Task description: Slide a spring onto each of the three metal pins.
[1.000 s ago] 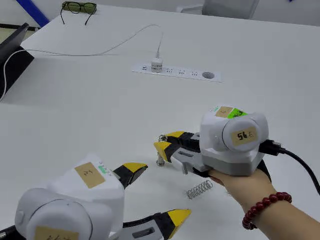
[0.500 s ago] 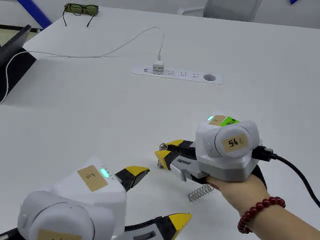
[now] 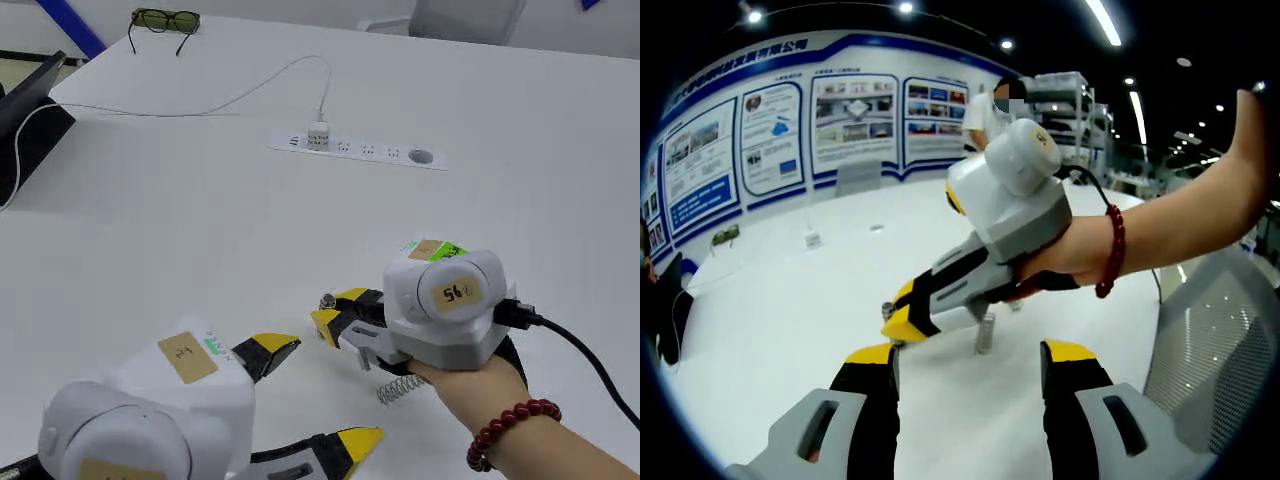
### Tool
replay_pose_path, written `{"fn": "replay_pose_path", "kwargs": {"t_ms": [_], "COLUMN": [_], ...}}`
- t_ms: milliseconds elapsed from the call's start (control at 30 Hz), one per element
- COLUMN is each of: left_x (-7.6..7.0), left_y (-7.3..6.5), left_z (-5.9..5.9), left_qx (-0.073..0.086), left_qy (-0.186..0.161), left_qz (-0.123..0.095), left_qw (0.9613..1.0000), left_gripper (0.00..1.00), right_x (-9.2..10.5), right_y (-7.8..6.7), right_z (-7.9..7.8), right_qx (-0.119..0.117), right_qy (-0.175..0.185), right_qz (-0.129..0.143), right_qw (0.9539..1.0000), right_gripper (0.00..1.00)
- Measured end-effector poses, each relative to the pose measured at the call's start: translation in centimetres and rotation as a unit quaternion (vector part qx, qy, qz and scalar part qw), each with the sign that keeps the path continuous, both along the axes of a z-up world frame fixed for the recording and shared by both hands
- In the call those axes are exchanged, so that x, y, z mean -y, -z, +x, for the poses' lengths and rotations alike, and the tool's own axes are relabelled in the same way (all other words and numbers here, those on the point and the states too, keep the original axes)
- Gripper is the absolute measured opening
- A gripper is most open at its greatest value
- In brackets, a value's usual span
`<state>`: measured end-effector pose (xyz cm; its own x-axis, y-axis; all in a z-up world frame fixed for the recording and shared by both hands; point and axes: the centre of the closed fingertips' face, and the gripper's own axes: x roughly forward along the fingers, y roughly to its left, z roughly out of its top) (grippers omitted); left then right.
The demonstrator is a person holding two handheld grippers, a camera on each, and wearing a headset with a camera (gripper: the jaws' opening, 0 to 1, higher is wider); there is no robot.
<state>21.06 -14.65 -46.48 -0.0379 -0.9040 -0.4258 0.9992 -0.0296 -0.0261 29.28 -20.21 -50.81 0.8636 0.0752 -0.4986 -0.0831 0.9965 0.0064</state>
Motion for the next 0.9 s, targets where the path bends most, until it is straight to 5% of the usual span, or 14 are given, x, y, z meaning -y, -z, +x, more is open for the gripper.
{"fn": "replay_pose_path", "kwargs": {"t_ms": [333, 900], "left_x": [0.0, 0.3], "left_y": [0.1, -0.5], "left_z": [-0.1, -0.2], "left_qx": [0.004, 0.014], "left_qy": [0.002, 0.007], "left_qz": [0.007, 0.013], "left_qw": [1.0, 0.9998], "left_gripper": [0.58, 0.57], "right_x": [-0.2, 1.2], "right_y": [-2.0, -5.3], "right_z": [-0.2, -3.4], "right_qx": [0.019, 0.032], "right_qy": [0.006, 0.05], "right_qz": [0.013, 0.009], "right_qw": [0.9997, 0.9982], "right_gripper": [0.25, 0.35]}}
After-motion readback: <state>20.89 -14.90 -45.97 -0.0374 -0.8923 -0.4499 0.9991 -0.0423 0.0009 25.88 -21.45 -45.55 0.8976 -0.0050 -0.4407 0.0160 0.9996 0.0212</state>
